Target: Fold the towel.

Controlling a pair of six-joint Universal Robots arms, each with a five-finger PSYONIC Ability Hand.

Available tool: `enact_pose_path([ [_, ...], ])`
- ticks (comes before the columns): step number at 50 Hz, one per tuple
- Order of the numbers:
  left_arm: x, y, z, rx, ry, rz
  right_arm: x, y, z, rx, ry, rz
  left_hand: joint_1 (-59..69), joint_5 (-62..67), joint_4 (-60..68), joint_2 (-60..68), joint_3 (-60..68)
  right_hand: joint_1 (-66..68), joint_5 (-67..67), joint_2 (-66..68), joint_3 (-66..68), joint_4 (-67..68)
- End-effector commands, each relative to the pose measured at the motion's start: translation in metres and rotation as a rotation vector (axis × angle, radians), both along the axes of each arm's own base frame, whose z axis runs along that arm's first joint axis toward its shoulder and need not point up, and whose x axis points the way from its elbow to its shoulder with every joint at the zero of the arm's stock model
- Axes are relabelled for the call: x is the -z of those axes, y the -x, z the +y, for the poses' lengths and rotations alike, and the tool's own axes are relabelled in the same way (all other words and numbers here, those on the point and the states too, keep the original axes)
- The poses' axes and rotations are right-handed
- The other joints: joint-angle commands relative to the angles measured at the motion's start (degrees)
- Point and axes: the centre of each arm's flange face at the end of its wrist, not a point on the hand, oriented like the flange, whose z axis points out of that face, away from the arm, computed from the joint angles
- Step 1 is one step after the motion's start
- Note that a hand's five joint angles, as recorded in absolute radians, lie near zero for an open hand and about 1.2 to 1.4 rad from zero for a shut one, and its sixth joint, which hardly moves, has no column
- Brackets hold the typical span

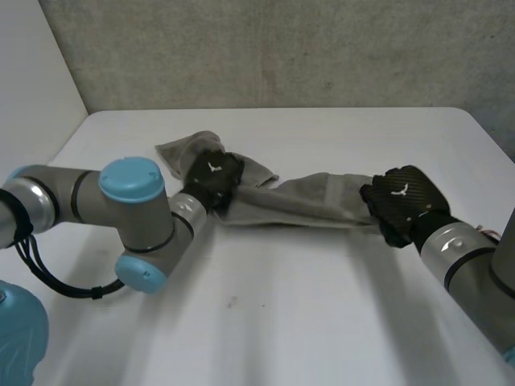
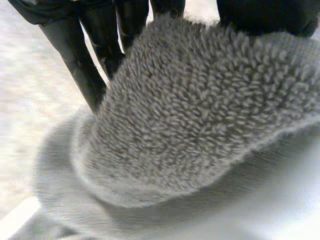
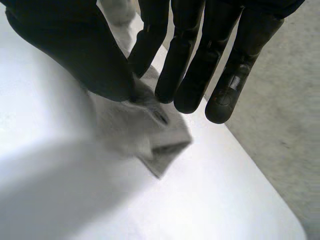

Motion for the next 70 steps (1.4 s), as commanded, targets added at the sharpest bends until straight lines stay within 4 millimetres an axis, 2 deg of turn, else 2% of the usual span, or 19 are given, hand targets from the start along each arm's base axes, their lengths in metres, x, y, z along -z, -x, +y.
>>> enact_pose_path([
  [1, -0.059, -0.017, -0.002, -0.169, 0.114, 0.066, -0.019, 0.004, -0.021, 0.025, 0.112, 0.065, 15.03, 14.44, 12.95, 12.94, 13.32, 25.08, 14.19, 12.51, 12.11, 11.84],
  [4, -0.069, -0.021, 0.004, -0.180, 0.125, 0.071, -0.024, 0.003, -0.024, 0.032, 0.132, 0.062, 15.03, 14.44, 12.95, 12.94, 13.32, 25.08, 14.19, 12.51, 12.11, 11.84],
  [6, -0.087, -0.031, 0.019, -0.200, 0.145, 0.077, -0.041, 0.001, -0.028, 0.040, 0.185, 0.048, 15.03, 14.44, 12.95, 12.94, 13.32, 25.08, 14.19, 12.51, 12.11, 11.84],
  [11, -0.111, -0.048, 0.044, -0.228, 0.159, 0.108, -0.064, 0.001, -0.027, 0.045, 0.241, 0.029, 15.03, 14.44, 12.95, 12.94, 13.32, 25.08, 14.19, 12.51, 12.11, 11.84],
  [15, -0.113, -0.050, 0.064, -0.208, 0.138, 0.127, -0.063, 0.002, -0.025, 0.045, 0.223, 0.032, 15.03, 14.44, 12.95, 12.94, 13.32, 25.08, 14.19, 12.51, 12.11, 11.84],
  [18, -0.102, -0.048, 0.076, -0.187, 0.090, 0.133, -0.059, 0.002, -0.021, 0.045, 0.193, 0.024, 15.03, 14.44, 12.95, 12.94, 13.32, 24.47, 13.57, 11.90, 11.50, 11.23],
  [19, -0.096, -0.048, 0.079, -0.183, 0.070, 0.128, -0.056, 0.002, -0.020, 0.048, 0.169, 0.006, 15.03, 14.44, 12.95, 12.94, 13.32, -3.18, -14.07, -15.74, -16.15, -16.42],
  [20, -0.096, -0.048, 0.080, -0.183, 0.070, 0.128, -0.053, 0.001, -0.017, 0.052, 0.132, -0.033, 15.03, 14.44, 12.95, 12.94, 13.32, -22.44, -33.33, -35.00, -35.41, -35.68],
  [23, -0.084, -0.047, 0.079, -0.191, 0.041, 0.114, -0.048, -0.001, -0.013, 0.058, 0.077, -0.096, 15.03, 14.44, 12.95, 12.94, 13.32, -24.48, -35.37, -37.05, -37.45, -37.72],
  [25, -0.075, -0.045, 0.076, -0.201, 0.020, 0.105, -0.035, -0.010, -0.003, 0.069, -0.086, -0.270, 15.03, 14.44, 12.95, 12.94, 13.32, -30.00, -40.89, -42.56, -42.97, -43.24],
  [31, -0.080, -0.044, 0.072, -0.223, 0.023, 0.138, -0.011, -0.019, 0.009, 0.113, -0.331, -0.513, 15.03, 14.44, 12.95, 12.94, 13.32, -36.26, -47.15, -48.82, -49.23, -49.50],
  [33, -0.090, -0.043, 0.072, -0.229, 0.033, 0.166, 0.004, -0.021, 0.011, 0.143, -0.446, -0.609, 15.03, 14.44, 12.95, 12.94, 13.32, -41.28, -52.18, -53.85, -54.25, -54.52],
  [34, -0.090, -0.043, 0.072, -0.229, 0.033, 0.166, 0.004, -0.021, 0.011, 0.143, -0.446, -0.610, 15.03, 14.44, 12.95, 12.94, 13.32, -41.30, -52.20, -53.87, -54.27, -54.54],
  [36, -0.099, -0.039, 0.074, -0.218, 0.048, 0.188, 0.023, -0.030, 0.018, 0.140, -0.540, -0.633, 15.03, 14.44, 12.95, 12.94, 13.32, -43.48, -54.38, -56.05, -56.45, -56.72],
  [39, -0.102, -0.036, 0.077, -0.207, 0.055, 0.193, 0.031, -0.038, 0.023, 0.119, -0.570, -0.624, 15.03, 14.44, 12.95, 12.94, 13.32, -43.49, -54.38, -56.06, -56.46, -56.73],
  [41, -0.105, -0.034, 0.080, -0.199, 0.058, 0.196, 0.041, -0.057, 0.035, 0.069, -0.602, -0.612, 15.03, 14.44, 12.95, 12.94, 13.32, -43.15, -54.05, -55.72, -56.12, -56.39],
  [50, -0.100, -0.034, 0.084, -0.196, 0.043, 0.188, 0.058, -0.095, 0.034, 0.066, -0.734, -0.765, 15.03, 14.44, 12.95, 12.94, 13.32, -41.98, -52.87, -54.54, -54.95, -55.22],
  [52, -0.099, -0.033, 0.087, -0.187, 0.035, 0.190, 0.062, -0.111, 0.037, 0.053, -0.780, -0.809, 15.03, 14.44, 12.95, 12.94, 13.32, -41.98, -52.87, -54.54, -54.95, -55.22],
  [70, -0.109, -0.037, 0.108, -0.225, -0.020, 0.245, 0.087, -0.152, 0.021, 0.123, -0.797, -0.946, 15.03, 14.44, 12.95, 12.94, 13.32, -36.46, -47.35, -49.02, -49.42, -49.69],
])
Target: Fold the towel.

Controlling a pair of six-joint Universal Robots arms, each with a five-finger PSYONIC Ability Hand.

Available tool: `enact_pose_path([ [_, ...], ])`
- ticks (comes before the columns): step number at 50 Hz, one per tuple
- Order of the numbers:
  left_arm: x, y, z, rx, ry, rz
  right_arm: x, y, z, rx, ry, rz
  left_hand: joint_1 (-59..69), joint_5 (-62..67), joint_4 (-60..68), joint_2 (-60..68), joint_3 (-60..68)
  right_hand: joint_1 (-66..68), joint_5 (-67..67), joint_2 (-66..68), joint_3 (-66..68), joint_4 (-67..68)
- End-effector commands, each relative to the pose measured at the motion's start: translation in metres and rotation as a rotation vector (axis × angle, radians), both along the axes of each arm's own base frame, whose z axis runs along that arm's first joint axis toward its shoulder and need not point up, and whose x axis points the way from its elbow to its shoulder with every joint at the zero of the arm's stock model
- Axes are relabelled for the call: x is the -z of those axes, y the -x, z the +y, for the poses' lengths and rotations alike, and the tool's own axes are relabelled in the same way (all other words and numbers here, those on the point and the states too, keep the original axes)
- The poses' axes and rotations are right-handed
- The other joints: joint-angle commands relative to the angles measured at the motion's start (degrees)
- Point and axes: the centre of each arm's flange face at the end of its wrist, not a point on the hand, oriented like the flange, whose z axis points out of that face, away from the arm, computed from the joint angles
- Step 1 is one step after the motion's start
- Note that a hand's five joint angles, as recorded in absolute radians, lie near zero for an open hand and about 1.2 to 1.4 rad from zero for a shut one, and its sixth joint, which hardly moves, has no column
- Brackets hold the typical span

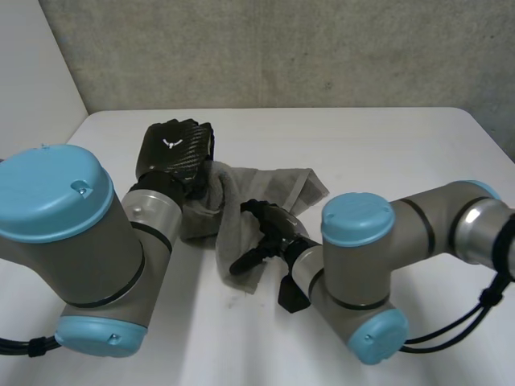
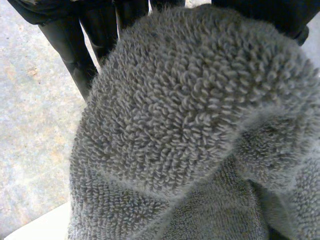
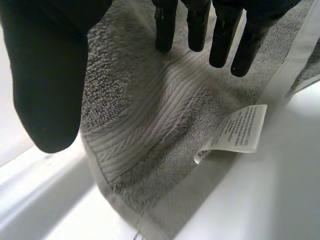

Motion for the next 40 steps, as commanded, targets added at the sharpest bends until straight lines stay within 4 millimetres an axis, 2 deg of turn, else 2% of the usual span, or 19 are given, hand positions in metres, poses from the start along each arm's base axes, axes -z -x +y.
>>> enact_pose_path([
  [1, -0.002, -0.002, 0.007, -0.001, -0.011, 0.016, 0.010, -0.016, -0.008, 0.023, -0.024, -0.054, 12.68, 11.59, 10.25, 10.44, 10.77, 10.51, 9.96, 9.36, 10.20, 9.30],
  [2, -0.002, -0.002, 0.007, -0.001, -0.011, 0.016, 0.010, -0.016, -0.008, 0.023, -0.024, -0.054, 12.68, 11.59, 10.25, 10.44, 10.77, 10.56, 10.01, 9.41, 10.25, 9.35],
  [4, -0.001, -0.002, 0.007, -0.001, -0.013, 0.014, 0.018, -0.021, -0.014, 0.033, -0.041, -0.073, 12.68, 11.59, 10.25, 10.44, 10.77, 21.45, 20.90, 20.30, 21.14, 20.25],
  [10, 0.001, -0.003, 0.008, -0.003, -0.018, 0.011, 0.024, -0.026, -0.020, 0.045, -0.058, -0.101, 12.68, 11.59, 10.25, 10.44, 10.77, 31.76, 31.21, 30.60, 31.44, 30.55],
  [12, 0.002, -0.003, 0.008, -0.003, -0.020, 0.009, 0.024, -0.027, -0.021, 0.047, -0.063, -0.110, 12.68, 11.59, 10.25, 10.44, 10.77, 44.15, 43.60, 42.99, 43.83, 42.94],
  [13, 0.001, -0.004, 0.007, -0.006, -0.019, 0.010, 0.024, -0.027, -0.021, 0.047, -0.063, -0.110, 12.68, 11.59, 10.25, 10.44, 10.77, 44.20, 43.65, 43.05, 43.89, 43.00],
  [14, 0.001, -0.004, 0.007, -0.008, -0.019, 0.010, 0.025, -0.027, -0.021, 0.049, -0.069, -0.112, 12.68, 11.59, 10.25, 10.44, 10.77, 54.36, 53.81, 53.21, 54.05, 53.15],
  [15, 0.001, -0.004, 0.007, -0.008, -0.019, 0.010, 0.025, -0.027, -0.021, 0.049, -0.069, -0.112, 12.68, 11.59, 10.25, 10.44, 10.77, 54.46, 53.91, 53.31, 54.15, 53.26],
  [16, 0.001, -0.005, 0.006, -0.009, -0.019, 0.010, 0.025, -0.026, -0.020, 0.053, -0.072, -0.113, 12.68, 11.59, 10.25, 10.44, 10.77, 66.90, 66.34, 65.74, 66.58, 65.69],
  [18, 0.001, -0.005, 0.006, -0.011, -0.019, 0.010, 0.025, -0.025, -0.020, 0.062, -0.069, -0.109, 12.68, 11.59, 10.25, 10.44, 10.77, 67.02, 66.47, 65.87, 66.71, 65.81],
  [23, 0.001, -0.006, 0.004, -0.015, -0.019, 0.010, 0.000, -0.014, -0.024, 0.116, 0.002, -0.085, 12.68, 11.59, 10.25, 10.44, 10.77, 67.02, 66.47, 65.87, 66.71, 65.81],
  [25, 0.002, -0.007, 0.003, -0.018, -0.020, 0.009, -0.034, -0.001, -0.027, 0.111, 0.118, -0.034, 12.68, 11.59, 10.25, 10.44, 10.77, 67.02, 66.47, 65.87, 66.71, 65.81],
  [26, 0.002, -0.007, 0.003, -0.018, -0.020, 0.009, -0.035, 0.000, -0.027, 0.111, 0.118, -0.034, 12.68, 11.59, 10.25, 10.44, 10.77, 67.02, 66.47, 65.87, 66.71, 65.81],
  [28, 0.005, -0.009, 0.003, -0.023, -0.030, 0.001, -0.066, 0.020, -0.037, 0.096, 0.305, 0.094, 12.68, 11.59, 10.25, 10.44, 10.77, 67.02, 66.47, 65.87, 66.71, 65.81],
  [29, 0.005, -0.009, 0.003, -0.023, -0.030, 0.001, -0.066, 0.020, -0.037, 0.096, 0.306, 0.094, 12.68, 11.59, 10.25, 10.44, 10.77, 67.02, 66.47, 65.87, 66.71, 65.81],
  [31, 0.010, -0.010, 0.006, -0.019, -0.038, -0.005, -0.089, 0.044, -0.053, 0.090, 0.484, 0.276, 12.68, 11.59, 10.25, 10.44, 10.77, 67.02, 66.47, 65.87, 66.71, 65.81],
  [35, 0.013, -0.009, 0.008, -0.014, -0.045, -0.009, -0.102, 0.057, -0.059, 0.058, 0.616, 0.425, 12.68, 11.59, 10.25, 10.44, 10.77, 67.02, 66.47, 65.87, 66.71, 65.81],
  [39, 0.019, -0.006, 0.014, 0.001, -0.064, -0.013, -0.101, 0.064, -0.047, -0.057, 0.678, 0.638, 12.68, 11.59, 10.25, 10.44, 10.77, 67.02, 66.47, 65.87, 66.71, 65.81],
  [40, 0.019, -0.006, 0.014, 0.001, -0.064, -0.013, -0.101, 0.064, -0.047, -0.057, 0.678, 0.638, 12.68, 11.59, 10.25, 10.44, 10.77, 67.02, 66.47, 65.87, 66.71, 65.81],
])
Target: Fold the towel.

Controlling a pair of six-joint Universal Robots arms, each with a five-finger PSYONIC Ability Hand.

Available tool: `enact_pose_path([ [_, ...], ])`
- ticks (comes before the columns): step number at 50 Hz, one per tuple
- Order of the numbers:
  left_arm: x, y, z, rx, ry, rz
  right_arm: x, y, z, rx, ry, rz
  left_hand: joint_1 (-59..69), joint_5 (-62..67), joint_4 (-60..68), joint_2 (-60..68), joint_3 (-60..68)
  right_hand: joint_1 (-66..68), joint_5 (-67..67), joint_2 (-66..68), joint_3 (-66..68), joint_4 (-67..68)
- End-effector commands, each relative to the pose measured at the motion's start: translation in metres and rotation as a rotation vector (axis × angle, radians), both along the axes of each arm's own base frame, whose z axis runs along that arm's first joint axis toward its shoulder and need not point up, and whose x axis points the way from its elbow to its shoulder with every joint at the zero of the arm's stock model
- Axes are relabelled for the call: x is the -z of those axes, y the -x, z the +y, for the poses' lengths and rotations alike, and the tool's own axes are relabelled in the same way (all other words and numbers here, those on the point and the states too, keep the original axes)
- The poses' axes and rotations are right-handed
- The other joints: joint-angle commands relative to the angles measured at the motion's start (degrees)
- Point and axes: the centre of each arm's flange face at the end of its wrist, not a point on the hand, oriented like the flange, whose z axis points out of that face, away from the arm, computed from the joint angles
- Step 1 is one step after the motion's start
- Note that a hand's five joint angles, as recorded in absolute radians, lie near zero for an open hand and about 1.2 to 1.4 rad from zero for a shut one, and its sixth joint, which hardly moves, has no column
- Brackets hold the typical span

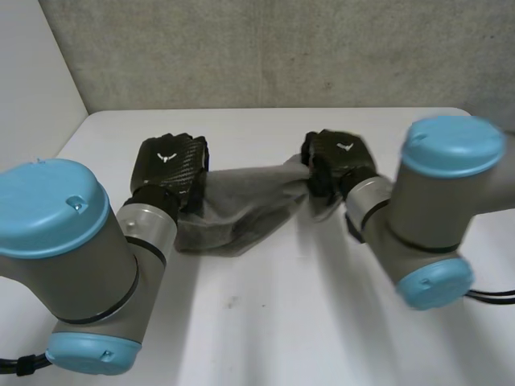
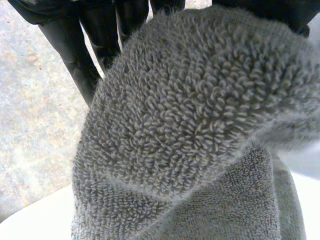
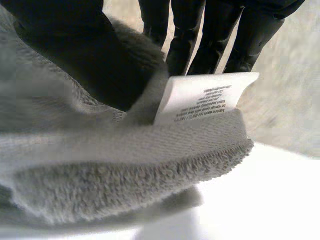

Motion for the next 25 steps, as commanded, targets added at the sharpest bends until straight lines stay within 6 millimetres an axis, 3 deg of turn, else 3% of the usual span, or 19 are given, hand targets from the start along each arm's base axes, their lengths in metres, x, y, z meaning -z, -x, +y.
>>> enact_pose_path([
  [1, 0.010, 0.005, 0.011, 0.029, -0.030, -0.005, -0.007, 0.022, 0.008, -0.074, 0.113, 0.399, 12.68, 11.59, 10.25, 10.44, 10.76, 25.95, 13.91, 12.71, 12.80, 11.82],
  [8, 0.030, 0.011, 0.029, 0.072, -0.101, 0.002, 0.003, 0.039, 0.022, -0.119, 0.076, 0.602, 12.68, 11.59, 10.25, 10.44, 10.76, 25.95, 13.91, 12.71, 12.80, 11.82],
  [11, 0.037, 0.013, 0.035, 0.087, -0.124, -0.007, 0.016, 0.046, 0.032, -0.155, 0.064, 0.685, 12.20, 11.11, 9.77, 9.95, 10.28, 25.95, 13.91, 12.71, 12.80, 11.82],
  [13, 0.044, 0.012, 0.037, 0.093, -0.138, -0.021, 0.031, 0.054, 0.040, -0.188, 0.056, 0.771, -14.56, -15.65, -16.99, -16.81, -16.48, 25.95, 13.91, 12.71, 12.80, 11.82],
  [15, 0.044, 0.013, 0.038, 0.098, -0.137, -0.024, 0.037, 0.059, 0.041, -0.195, 0.055, 0.806, -22.37, -23.46, -24.81, -24.62, -24.30, 25.95, 13.91, 12.71, 12.80, 11.82],
  [20, 0.040, 0.014, 0.033, 0.104, -0.124, -0.019, 0.044, 0.072, 0.034, -0.160, 0.100, 0.848, -36.36, -37.45, -38.79, -38.61, -38.28, 25.95, 13.91, 12.71, 12.80, 11.82],
  [25, 0.026, 0.020, 0.027, 0.172, -0.095, 0.009, 0.047, 0.080, 0.024, -0.107, 0.143, 0.838, -38.77, -39.86, -41.20, -41.01, -40.69, 25.95, 13.91, 12.71, 12.80, 11.82],
])
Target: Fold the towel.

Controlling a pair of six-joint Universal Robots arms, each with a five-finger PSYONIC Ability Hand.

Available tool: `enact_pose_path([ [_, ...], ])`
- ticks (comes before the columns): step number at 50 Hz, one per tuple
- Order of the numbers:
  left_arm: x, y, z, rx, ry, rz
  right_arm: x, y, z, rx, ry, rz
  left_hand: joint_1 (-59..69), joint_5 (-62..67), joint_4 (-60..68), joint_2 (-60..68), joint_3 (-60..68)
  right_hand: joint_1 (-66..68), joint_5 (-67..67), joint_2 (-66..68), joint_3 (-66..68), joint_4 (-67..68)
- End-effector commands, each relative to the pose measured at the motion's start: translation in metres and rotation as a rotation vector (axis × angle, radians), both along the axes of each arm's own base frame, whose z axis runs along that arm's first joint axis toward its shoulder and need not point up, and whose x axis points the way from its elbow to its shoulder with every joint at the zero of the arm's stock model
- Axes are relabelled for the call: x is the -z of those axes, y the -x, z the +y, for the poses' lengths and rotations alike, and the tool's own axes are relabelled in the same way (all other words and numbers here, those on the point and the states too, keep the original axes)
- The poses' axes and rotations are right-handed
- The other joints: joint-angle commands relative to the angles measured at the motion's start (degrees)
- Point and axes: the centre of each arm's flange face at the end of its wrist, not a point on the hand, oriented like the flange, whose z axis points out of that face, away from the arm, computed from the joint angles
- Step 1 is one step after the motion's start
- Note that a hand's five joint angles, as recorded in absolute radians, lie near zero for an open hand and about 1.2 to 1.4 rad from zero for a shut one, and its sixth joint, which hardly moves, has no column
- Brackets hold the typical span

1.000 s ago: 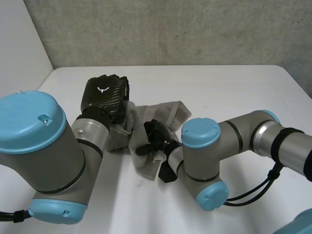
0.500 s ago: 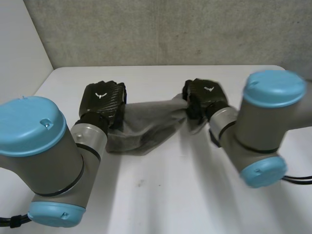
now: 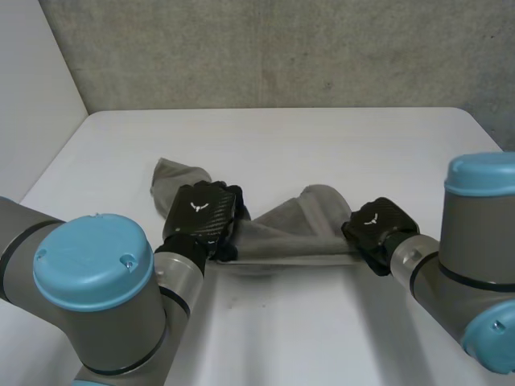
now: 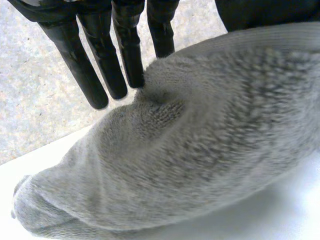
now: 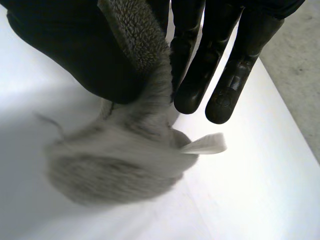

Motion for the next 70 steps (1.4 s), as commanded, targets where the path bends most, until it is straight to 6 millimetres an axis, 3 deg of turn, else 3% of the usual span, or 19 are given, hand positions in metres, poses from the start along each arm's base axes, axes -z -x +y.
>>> enact_pose_path([
  [1, -0.017, 0.006, -0.009, 0.066, 0.036, 0.037, 0.007, 0.014, -0.014, 0.038, 0.089, -0.007, -4.52, -4.86, -4.75, -4.52, -4.38, 25.95, 13.34, 12.71, 12.07, 11.82],
  [3, -0.030, 0.005, -0.027, 0.118, 0.064, 0.072, 0.009, 0.015, -0.015, 0.039, 0.092, -0.009, -4.02, -4.36, -4.25, -4.01, -3.88, 25.95, 13.34, 12.71, 12.07, 11.82],
  [11, -0.057, 0.002, -0.065, 0.241, 0.127, 0.100, 0.016, 0.013, -0.015, 0.006, 0.152, 0.007, -2.35, -2.68, -2.58, -2.34, -2.20, 25.95, 13.34, 12.71, 12.07, 11.82],
  [17, -0.048, 0.007, -0.078, 0.308, 0.147, 0.032, 0.019, 0.022, -0.023, 0.008, 0.210, 0.064, -2.00, -2.34, -2.23, -1.99, -1.86, 25.95, 13.34, 12.71, 12.07, 11.82],
  [25, -0.030, 0.008, -0.101, 0.412, 0.283, -0.206, 0.019, 0.025, -0.027, 0.009, 0.224, 0.082, -1.33, -1.67, -1.56, -1.32, -1.18, 25.95, 13.34, 12.71, 12.07, 11.82],
  [34, -0.025, 0.015, -0.102, 0.559, 0.311, -0.208, 0.022, 0.023, -0.024, -0.020, 0.213, 0.076, -0.49, -0.82, -0.72, -0.48, -0.34, 25.95, 13.34, 12.71, 12.07, 11.82],
  [48, 0.026, 0.030, -0.096, 0.683, 0.197, -0.203, 0.028, 0.023, -0.020, -0.027, 0.192, 0.083, 4.39, 4.05, 4.16, 4.40, 4.54, 25.95, 13.34, 12.71, 12.07, 11.82],
  [57, 0.044, 0.033, -0.100, 0.695, 0.168, -0.225, 0.030, 0.023, -0.020, -0.028, 0.188, 0.085, 8.26, 7.92, 8.03, 8.27, 8.41, 25.95, 13.34, 12.71, 12.07, 11.82],
  [65, 0.061, 0.032, -0.097, 0.721, 0.160, -0.293, 0.038, 0.022, -0.019, -0.033, 0.162, 0.094, 22.05, 21.72, 21.82, 22.06, 22.20, 25.95, 13.34, 12.71, 12.07, 11.82],
  [69, 0.064, 0.032, -0.097, 0.723, 0.182, -0.332, 0.038, 0.022, -0.020, -0.034, 0.163, 0.093, 43.67, 43.33, 43.44, 43.68, 43.82, 25.95, 13.34, 12.71, 12.07, 11.82],
  [70, 0.064, 0.032, -0.097, 0.723, 0.182, -0.332, 0.038, 0.022, -0.020, -0.034, 0.163, 0.093, 43.75, 43.41, 43.52, 43.76, 43.90, 25.95, 13.34, 12.71, 12.07, 11.82],
])
